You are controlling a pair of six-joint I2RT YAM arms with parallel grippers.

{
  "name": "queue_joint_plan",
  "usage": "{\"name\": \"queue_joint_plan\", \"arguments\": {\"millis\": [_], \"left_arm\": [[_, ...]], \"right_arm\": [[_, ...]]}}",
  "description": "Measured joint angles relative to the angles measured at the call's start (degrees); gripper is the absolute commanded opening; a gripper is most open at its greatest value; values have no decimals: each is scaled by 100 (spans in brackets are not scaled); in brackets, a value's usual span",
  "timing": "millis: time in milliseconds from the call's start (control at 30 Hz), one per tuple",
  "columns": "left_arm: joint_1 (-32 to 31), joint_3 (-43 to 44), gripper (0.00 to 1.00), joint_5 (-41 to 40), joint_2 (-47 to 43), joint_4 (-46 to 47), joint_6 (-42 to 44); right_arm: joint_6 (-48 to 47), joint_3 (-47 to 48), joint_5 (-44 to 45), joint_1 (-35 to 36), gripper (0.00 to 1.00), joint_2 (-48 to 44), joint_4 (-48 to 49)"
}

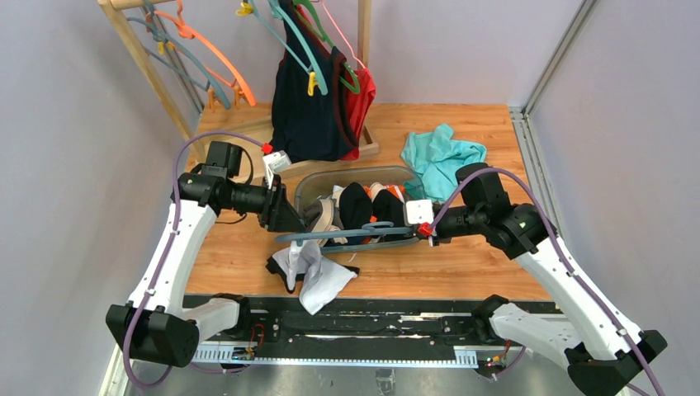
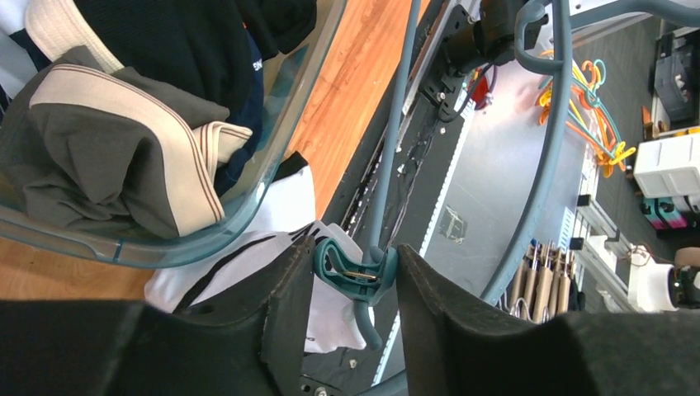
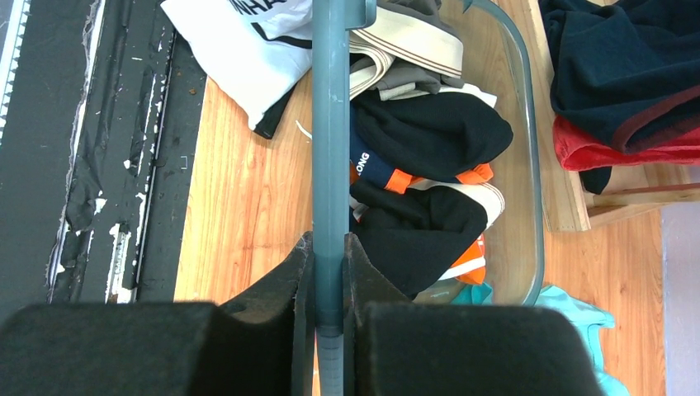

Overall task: Remove the underwear clipped to the hanger
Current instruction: Remove the underwear from the hanger, then place the hanger at the clothesline.

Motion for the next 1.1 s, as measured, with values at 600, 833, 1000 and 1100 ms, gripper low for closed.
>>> {"name": "queue_joint_plan", "arguments": {"millis": [600, 833, 1000, 1100], "left_arm": [[-7, -52, 66, -11, -31, 39, 101], [-9, -50, 79, -114, -258, 79, 273], [-11, 92, 82, -315, -345, 85, 404], [-11, 203, 82, -380, -382, 87, 494]], "right_arm": [[170, 0, 227, 33, 0, 83, 142], [188, 0, 234, 37, 1, 140, 151], [195, 0, 203, 42, 1, 197, 144], [227, 0, 168, 42, 1, 280, 140]]}}
